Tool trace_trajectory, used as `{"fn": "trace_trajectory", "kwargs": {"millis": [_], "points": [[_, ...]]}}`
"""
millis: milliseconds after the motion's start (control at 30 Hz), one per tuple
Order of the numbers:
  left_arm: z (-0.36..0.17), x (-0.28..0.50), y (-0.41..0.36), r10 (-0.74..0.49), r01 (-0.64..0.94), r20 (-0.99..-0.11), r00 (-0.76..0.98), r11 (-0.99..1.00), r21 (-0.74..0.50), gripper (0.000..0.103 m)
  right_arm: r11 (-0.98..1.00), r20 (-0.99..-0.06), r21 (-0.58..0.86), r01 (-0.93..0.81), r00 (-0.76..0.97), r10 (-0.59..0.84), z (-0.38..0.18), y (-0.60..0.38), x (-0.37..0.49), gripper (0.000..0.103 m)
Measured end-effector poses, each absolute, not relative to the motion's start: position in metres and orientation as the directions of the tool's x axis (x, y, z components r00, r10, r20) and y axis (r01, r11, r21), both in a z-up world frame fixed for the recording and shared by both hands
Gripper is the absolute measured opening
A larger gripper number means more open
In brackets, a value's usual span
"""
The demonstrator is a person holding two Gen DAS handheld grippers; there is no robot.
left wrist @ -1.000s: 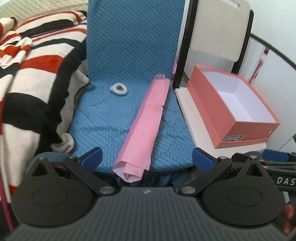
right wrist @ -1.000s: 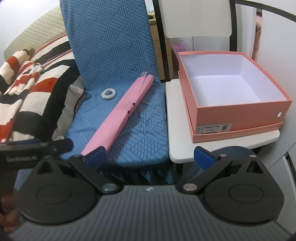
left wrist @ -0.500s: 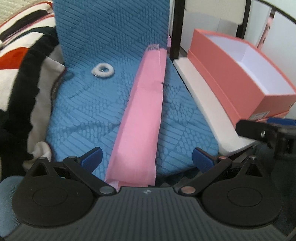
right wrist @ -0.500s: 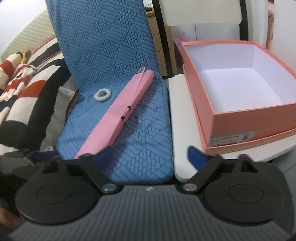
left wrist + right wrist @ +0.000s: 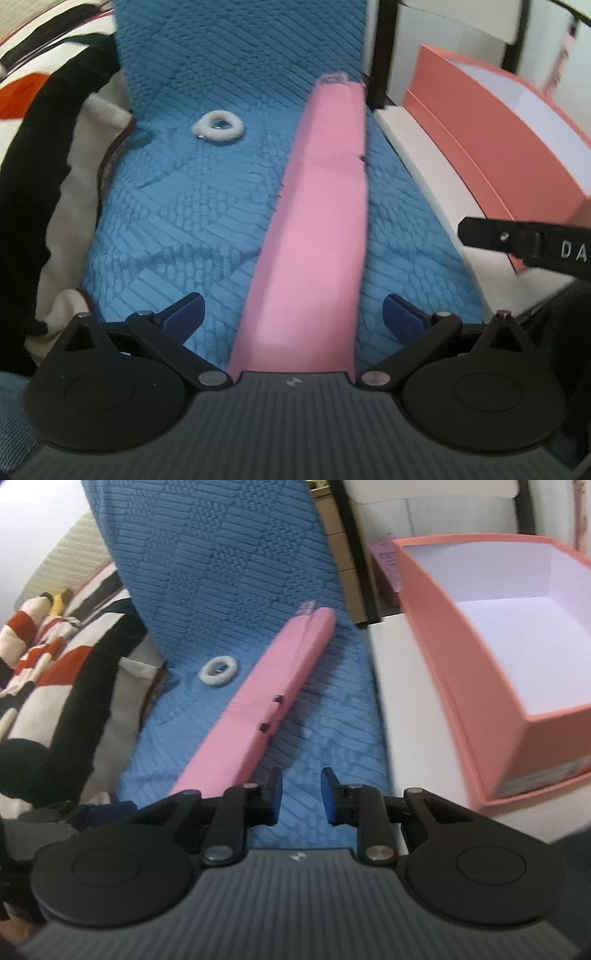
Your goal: Organize objects
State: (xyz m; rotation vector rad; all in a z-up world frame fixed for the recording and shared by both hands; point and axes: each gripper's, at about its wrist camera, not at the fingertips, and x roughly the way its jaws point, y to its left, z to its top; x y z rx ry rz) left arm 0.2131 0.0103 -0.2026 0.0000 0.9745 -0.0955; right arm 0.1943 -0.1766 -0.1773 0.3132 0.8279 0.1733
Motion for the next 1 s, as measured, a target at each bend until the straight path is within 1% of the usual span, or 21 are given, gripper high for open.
{"fn": "trace_trajectory", "kwargs": {"millis": [133, 267, 400, 533, 600, 733, 833, 1000], "points": [[-0.203, 0.214, 0.027, -0.09, 0.012, -0.819, 0.566, 0.995, -0.101, 0.103, 0.922, -0.684, 0.382, -0.063, 0.652, 0.328, -0.182, -0.164, 0.205, 0.026], [-0.203, 0.215, 0.043, -0.092, -0.043, -0.82, 0.565, 0.989, -0.14, 0.103, 0.93, -0.693, 0.363, -0.059, 0.649, 0.312, -0.185, -0.151, 0.213, 0.026], [-0.204, 0.212, 0.048, -0.147, -0.035, -0.819, 0.555, 0.979, -0.199, 0.103, 0.922, -0.721, 0.387, 0.001, 0.624, 0.302, -0.196, -0.151, 0.225, 0.026], [-0.203, 0.212, 0.044, -0.182, 0.014, -0.809, 0.559, 0.978, -0.21, 0.103, 0.883, -0.729, 0.467, 0.047, 0.586, 0.354, -0.211, -0.157, 0.239, 0.026], [-0.203, 0.212, 0.042, -0.198, 0.037, -0.807, 0.556, 0.976, -0.215, 0.103, 0.849, -0.714, 0.526, 0.052, 0.57, 0.408, -0.217, -0.159, 0.245, 0.026], [-0.206, 0.213, 0.041, -0.23, 0.048, -0.803, 0.55, 0.969, -0.244, 0.103, 0.778, -0.651, 0.627, 0.045, 0.579, 0.491, -0.218, -0.161, 0.25, 0.026], [-0.208, 0.214, 0.04, -0.22, 0.045, -0.803, 0.553, 0.971, -0.235, 0.103, 0.771, -0.63, 0.637, 0.008, 0.582, 0.515, -0.213, -0.154, 0.249, 0.026], [-0.204, 0.213, 0.039, -0.154, 0.025, -0.796, 0.585, 0.985, -0.173, 0.103, 0.769, -0.608, 0.637, -0.047, 0.583, 0.539, -0.203, -0.143, 0.254, 0.026]]}}
